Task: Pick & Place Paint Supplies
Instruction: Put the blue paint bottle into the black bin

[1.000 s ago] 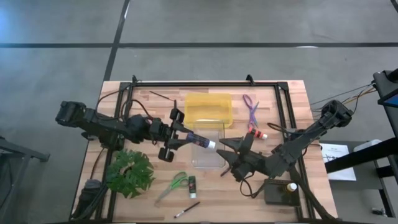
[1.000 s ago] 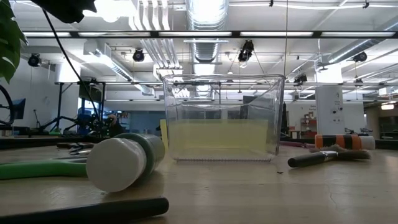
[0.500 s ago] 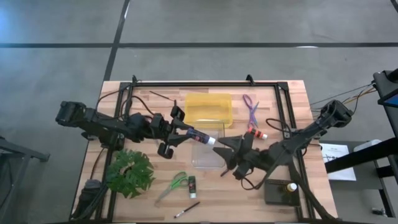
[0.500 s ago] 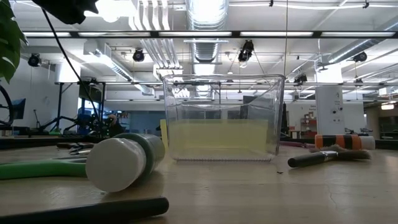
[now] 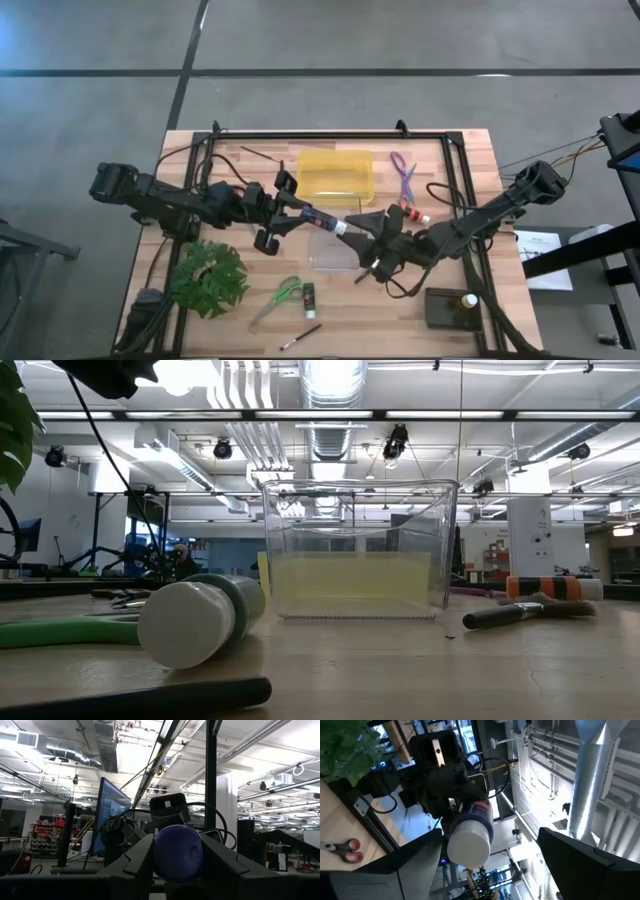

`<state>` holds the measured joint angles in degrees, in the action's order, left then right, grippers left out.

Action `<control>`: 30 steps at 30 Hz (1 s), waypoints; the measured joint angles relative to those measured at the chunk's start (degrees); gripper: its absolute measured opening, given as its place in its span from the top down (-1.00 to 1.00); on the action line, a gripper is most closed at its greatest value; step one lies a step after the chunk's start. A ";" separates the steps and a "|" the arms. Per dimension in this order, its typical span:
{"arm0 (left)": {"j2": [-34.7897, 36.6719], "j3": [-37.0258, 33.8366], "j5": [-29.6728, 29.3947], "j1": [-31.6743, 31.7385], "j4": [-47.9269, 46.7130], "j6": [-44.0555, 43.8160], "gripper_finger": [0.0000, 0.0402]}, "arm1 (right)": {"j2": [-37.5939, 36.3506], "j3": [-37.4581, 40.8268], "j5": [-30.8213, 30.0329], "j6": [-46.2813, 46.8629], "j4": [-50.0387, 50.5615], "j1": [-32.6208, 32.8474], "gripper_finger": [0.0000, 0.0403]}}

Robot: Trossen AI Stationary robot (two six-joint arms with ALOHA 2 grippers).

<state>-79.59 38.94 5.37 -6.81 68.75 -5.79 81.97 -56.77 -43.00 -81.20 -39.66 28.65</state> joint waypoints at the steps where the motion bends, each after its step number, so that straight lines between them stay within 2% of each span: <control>1: 0.00 0.00 -0.01 0.00 0.00 0.20 0.30 | 0.00 0.00 -0.02 0.24 0.00 -0.08 -0.61; 4: 0.00 0.00 0.00 0.00 -0.02 0.21 0.30 | 0.00 0.00 -0.02 0.81 0.10 -0.26 -0.48; 11: 0.00 0.04 0.00 0.00 0.04 0.38 0.30 | 0.00 0.00 0.78 1.59 2.00 -0.62 -0.02; 20: 0.00 0.04 0.08 0.00 0.04 0.38 0.30 | 0.00 0.00 1.14 1.76 2.84 -0.59 0.40; 26: 0.07 0.07 0.25 0.00 -0.98 1.63 0.30 | 0.00 0.02 1.07 2.27 3.08 -0.55 0.45; 30: 0.31 0.15 0.69 0.00 -4.97 7.10 0.30 | 0.00 0.07 0.54 2.70 3.64 -0.31 0.45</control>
<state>-79.28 39.09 6.05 -6.81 63.78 1.31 81.97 -56.71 -42.46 -78.50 -36.01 28.33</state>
